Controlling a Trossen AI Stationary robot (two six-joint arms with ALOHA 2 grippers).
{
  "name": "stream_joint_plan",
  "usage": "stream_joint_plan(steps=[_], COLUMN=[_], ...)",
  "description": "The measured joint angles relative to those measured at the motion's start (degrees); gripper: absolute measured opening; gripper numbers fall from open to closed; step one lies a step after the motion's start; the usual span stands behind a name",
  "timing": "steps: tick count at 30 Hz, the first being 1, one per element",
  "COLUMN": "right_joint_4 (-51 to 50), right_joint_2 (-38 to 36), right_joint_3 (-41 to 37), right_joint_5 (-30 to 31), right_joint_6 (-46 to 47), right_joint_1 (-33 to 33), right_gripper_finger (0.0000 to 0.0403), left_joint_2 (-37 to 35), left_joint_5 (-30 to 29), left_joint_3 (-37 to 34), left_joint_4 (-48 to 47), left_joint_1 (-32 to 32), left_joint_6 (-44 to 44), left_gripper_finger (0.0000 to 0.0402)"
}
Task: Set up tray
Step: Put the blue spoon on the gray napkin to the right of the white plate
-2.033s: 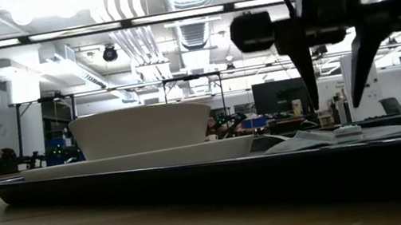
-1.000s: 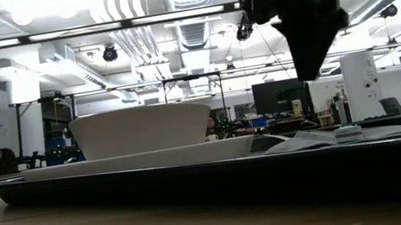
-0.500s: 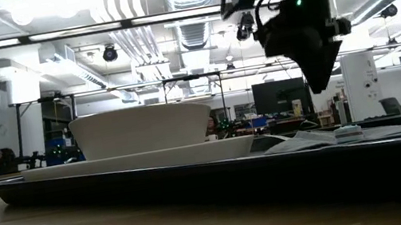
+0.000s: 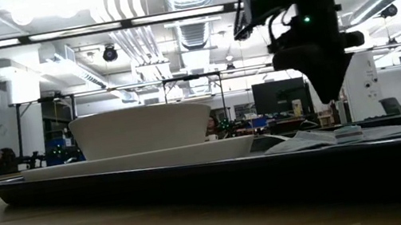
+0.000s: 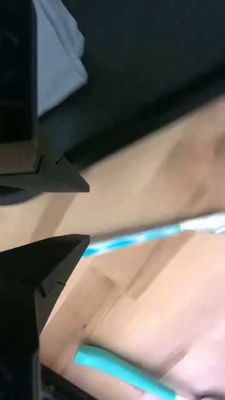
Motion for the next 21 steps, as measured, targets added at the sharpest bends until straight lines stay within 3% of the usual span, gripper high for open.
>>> stream_joint_plan(steps=[12, 21], right_joint_4=[7.64, 8.34], right_joint_2=[-20.85, -22.51], right_joint_3=[-16.03, -18.18], right_joint_5=[-5.21, -9.78], right_joint_6=[3.18, -6.18], right_joint_1=[-12.39, -28.01], right_gripper_finger=[0.0137, 0.0146], left_joint_2=[-0.02, -0.02], left_joint_5=[-0.01, -0.01], left_joint_3=[0.0, 0.0], left_joint_4=[-0.01, -0.01], left_joint_1=[-0.01, -0.01], left_joint_6=[-0.02, -0.02], left_gripper_finger=[0.0112, 0.0112])
